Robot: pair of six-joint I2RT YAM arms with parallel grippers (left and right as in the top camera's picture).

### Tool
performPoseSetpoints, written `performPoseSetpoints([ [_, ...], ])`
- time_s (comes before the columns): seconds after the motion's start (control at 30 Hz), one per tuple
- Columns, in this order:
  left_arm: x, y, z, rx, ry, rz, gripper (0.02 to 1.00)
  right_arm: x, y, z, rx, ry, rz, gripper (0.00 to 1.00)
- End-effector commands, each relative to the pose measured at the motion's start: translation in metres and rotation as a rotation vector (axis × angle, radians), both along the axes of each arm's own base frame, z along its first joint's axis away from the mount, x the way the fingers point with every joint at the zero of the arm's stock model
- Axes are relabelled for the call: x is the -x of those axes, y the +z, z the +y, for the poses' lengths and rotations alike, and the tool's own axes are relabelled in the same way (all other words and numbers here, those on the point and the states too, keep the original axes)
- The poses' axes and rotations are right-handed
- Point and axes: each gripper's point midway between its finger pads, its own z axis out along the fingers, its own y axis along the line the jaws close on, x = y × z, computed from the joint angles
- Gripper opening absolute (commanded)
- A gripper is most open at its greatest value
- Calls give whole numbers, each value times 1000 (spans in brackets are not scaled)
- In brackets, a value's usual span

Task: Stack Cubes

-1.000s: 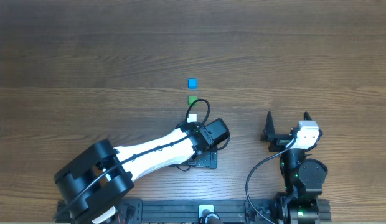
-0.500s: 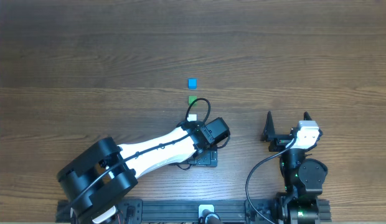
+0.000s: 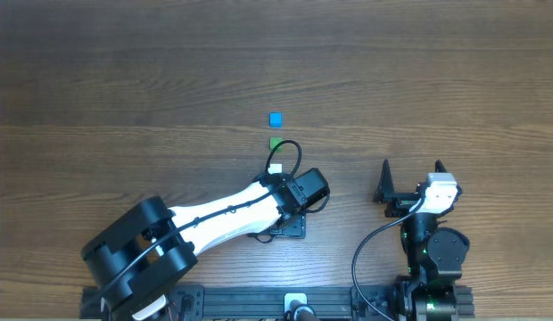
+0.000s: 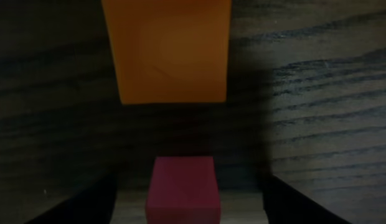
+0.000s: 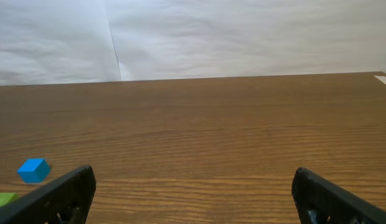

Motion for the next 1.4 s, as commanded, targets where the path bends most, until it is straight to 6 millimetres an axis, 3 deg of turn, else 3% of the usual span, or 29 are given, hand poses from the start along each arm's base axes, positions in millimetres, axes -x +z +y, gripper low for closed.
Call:
performPoseSetpoints([
  [0.03, -4, -2, -2, -4, -6, -2, 660, 0, -2, 0, 2, -3, 3, 993],
  [0.5, -4, -2, -2, -3, -6, 1, 356, 0, -2, 0, 2, -3, 3, 993],
  [1.4, -4, 2, -5, 17, 21, -3, 183, 0, -2, 0, 2, -3, 3, 993],
])
